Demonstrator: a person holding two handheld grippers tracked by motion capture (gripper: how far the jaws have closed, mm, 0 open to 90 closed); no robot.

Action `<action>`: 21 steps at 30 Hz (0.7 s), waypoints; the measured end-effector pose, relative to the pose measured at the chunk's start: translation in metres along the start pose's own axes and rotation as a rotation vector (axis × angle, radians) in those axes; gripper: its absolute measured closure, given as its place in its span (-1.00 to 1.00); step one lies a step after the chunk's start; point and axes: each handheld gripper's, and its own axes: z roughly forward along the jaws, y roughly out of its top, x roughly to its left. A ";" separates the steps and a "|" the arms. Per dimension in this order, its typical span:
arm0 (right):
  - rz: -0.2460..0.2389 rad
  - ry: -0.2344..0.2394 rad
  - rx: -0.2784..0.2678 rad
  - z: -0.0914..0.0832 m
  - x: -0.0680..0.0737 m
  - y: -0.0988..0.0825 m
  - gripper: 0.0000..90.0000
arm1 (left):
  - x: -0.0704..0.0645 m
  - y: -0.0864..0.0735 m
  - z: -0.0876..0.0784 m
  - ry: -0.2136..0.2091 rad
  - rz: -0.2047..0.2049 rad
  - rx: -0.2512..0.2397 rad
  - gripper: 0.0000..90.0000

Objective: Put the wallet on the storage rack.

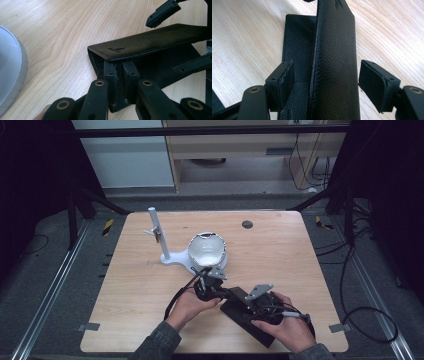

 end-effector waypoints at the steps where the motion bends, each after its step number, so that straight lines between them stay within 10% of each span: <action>1: 0.000 0.000 0.001 0.000 0.000 0.000 -0.36 | 0.000 0.000 0.000 0.001 0.000 0.000 0.85; 21: -0.030 -0.006 0.035 0.010 0.001 0.007 -0.06 | -0.002 0.005 -0.001 0.000 -0.004 -0.004 0.83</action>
